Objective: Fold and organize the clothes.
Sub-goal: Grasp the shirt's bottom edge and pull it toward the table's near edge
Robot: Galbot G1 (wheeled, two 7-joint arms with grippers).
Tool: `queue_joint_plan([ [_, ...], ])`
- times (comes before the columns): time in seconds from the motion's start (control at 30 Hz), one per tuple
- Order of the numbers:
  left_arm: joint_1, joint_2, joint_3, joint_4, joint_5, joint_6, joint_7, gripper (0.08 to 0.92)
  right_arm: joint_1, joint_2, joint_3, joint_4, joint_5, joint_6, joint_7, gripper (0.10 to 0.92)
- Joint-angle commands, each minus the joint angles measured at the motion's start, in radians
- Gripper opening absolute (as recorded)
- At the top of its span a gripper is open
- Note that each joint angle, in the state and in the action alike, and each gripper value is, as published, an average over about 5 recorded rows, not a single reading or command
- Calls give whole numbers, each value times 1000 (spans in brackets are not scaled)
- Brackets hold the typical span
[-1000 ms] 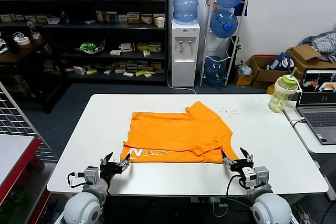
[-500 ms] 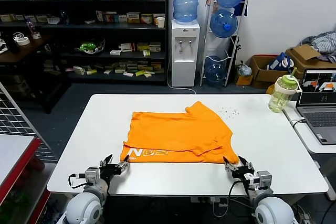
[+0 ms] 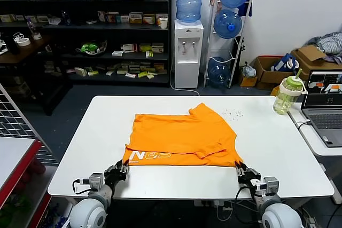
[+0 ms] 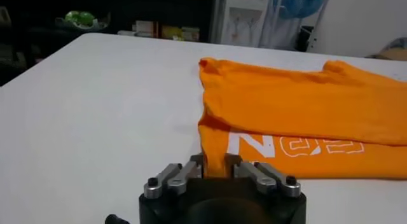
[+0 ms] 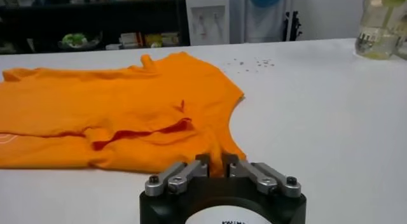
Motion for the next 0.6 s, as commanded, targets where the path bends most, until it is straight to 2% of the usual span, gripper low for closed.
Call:
queue_joint_plan([
  [0.03,0,2,0,-9,0,-4,-1,230,-3,-2,3,-3,6,7,2,131],
  [0.2,2,11,-3,-32,-9,-5,-11,104,-3,-7,5,9,17,15,10,125],
  [0.4,35,56,-17,-114,-52,9,-43,90,-43,-39,23,85,48,13,37,125],
  [0.6,162,138,-36,-221,-132,35,-96,90,-200,-75,55,196,48,-3,61,125],
])
